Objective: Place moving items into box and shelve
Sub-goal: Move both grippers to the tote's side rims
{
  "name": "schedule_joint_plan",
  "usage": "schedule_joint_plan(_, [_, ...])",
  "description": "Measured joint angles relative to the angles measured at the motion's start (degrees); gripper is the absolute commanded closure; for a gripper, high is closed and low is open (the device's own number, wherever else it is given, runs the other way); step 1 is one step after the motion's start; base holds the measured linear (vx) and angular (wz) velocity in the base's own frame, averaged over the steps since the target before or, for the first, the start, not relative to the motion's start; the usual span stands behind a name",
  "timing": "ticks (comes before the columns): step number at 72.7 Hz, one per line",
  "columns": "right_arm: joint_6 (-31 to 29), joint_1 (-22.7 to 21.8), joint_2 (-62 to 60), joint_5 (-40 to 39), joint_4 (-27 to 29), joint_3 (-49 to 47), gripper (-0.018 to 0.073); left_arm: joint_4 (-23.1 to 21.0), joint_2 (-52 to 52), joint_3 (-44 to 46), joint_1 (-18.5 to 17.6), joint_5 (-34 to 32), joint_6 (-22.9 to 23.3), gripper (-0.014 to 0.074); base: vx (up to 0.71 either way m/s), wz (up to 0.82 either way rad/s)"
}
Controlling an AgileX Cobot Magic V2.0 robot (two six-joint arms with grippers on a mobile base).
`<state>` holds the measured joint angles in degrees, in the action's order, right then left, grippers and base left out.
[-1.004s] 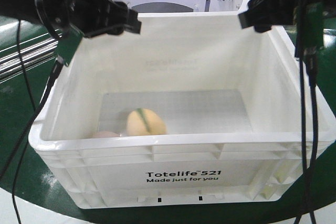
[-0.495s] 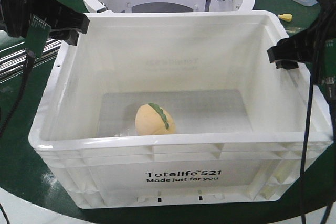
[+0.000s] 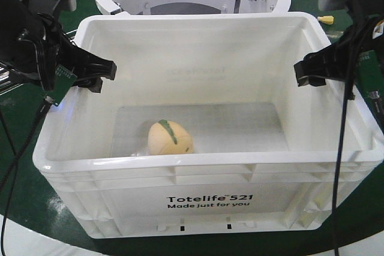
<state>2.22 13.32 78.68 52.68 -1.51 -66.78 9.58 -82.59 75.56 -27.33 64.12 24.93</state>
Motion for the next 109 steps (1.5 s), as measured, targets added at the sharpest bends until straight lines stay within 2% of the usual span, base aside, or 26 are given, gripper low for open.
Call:
schedule_joint_plan(19, [-0.4, 0.0, 1.1, 0.1, 0.3, 0.0, 0.0022, -3.4, 0.0, 0.0, 0.0, -0.6, 0.0, 0.0100, 0.00, 0.00])
schedule_joint_plan(39, [-0.4, 0.0, 2.8, -0.6, 0.4, -0.3, 0.0120, -4.3, 0.0, 0.0, 0.0, -1.4, 0.0, 0.0222, 0.00, 0.00])
schedule_joint_plan(48, [-0.2, -0.1, 3.4, -1.2, 0.0, -0.6, 0.0229, -4.0, -0.1, 0.0, 0.1, -0.7, 0.0, 0.0318, 0.00, 0.00])
schedule_joint_plan(66, [-0.4, -0.3, 3.4, -1.0, -0.3, -0.7, 0.0575, -3.8, -0.1, 0.0, 0.2, -0.2, 0.7, 0.0564, 0.00, 0.00])
schedule_joint_plan(69, [-0.4, -0.3, 3.4, -0.9, -0.3, -0.7, 0.0574, -3.8, -0.1, 0.0, 0.2, -0.2, 0.7, 0.0607, 0.00, 0.00])
schedule_joint_plan(96, [-0.4, -0.3, 2.8, -0.7, -0.3, -0.8, 0.0568, -3.8, 0.2, 0.0, 0.2, -0.4, 0.9, 0.0604, 0.00, 0.00])
schedule_joint_plan(109, [0.4, -0.3, 0.2, 2.4, 0.2, 0.0, 0.0567, -4.3, 1.7, -0.5, 0.2, -1.2, 0.9, 0.0604, 0.00, 0.00])
